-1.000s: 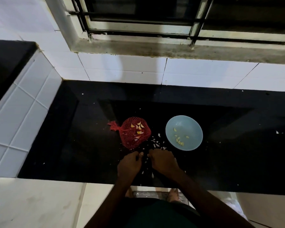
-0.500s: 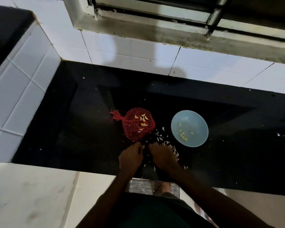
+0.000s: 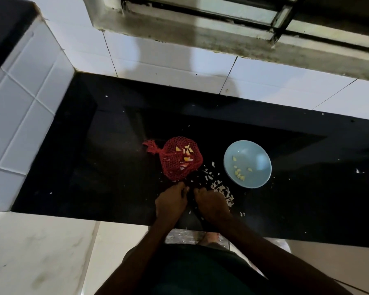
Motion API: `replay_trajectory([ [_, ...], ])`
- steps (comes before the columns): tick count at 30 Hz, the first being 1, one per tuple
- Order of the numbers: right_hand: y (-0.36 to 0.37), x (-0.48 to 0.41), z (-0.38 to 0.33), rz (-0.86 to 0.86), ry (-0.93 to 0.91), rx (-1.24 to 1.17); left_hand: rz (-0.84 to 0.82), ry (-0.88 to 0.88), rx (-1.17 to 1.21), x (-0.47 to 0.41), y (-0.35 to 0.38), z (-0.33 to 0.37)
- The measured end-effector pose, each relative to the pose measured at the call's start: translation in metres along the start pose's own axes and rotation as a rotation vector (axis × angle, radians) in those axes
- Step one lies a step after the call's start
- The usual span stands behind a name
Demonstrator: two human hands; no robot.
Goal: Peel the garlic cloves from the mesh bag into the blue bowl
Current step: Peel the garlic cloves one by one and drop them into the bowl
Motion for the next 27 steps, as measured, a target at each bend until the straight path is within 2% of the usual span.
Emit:
replay_trajectory([
  [11,-0.006,0.004,-0.005,-0.182,0.023,-0.010,0.000,0.064,0.044,0.000,-0.004,-0.005],
  [16,-0.016,-0.004,-0.008,-0.217,0.002,0.080,-0.022,0.087,0.047,-0.001,-0.005,-0.008],
  [20,-0.010,-0.003,-0.020,-0.262,0.016,0.038,-0.029,0.096,0.050,0.000,-0.008,-0.005],
  [23,-0.005,-0.007,-0.008,-0.220,0.083,-0.095,-0.049,0.100,0.048,-0.001,-0.006,-0.008],
  [27,0.013,0.003,0.013,-0.166,0.297,-0.537,-0.145,0.077,0.117,-0.004,-0.001,-0.012],
])
Point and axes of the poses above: each hand's wrist, its own x-axis away from the middle knuckle, its own y-axis out of the palm, z = x × y, the point moved 7 cm from there along -x, towards the middle knuckle, and after that the axes turned 3 degrees about -y, right-handed, at the moved point
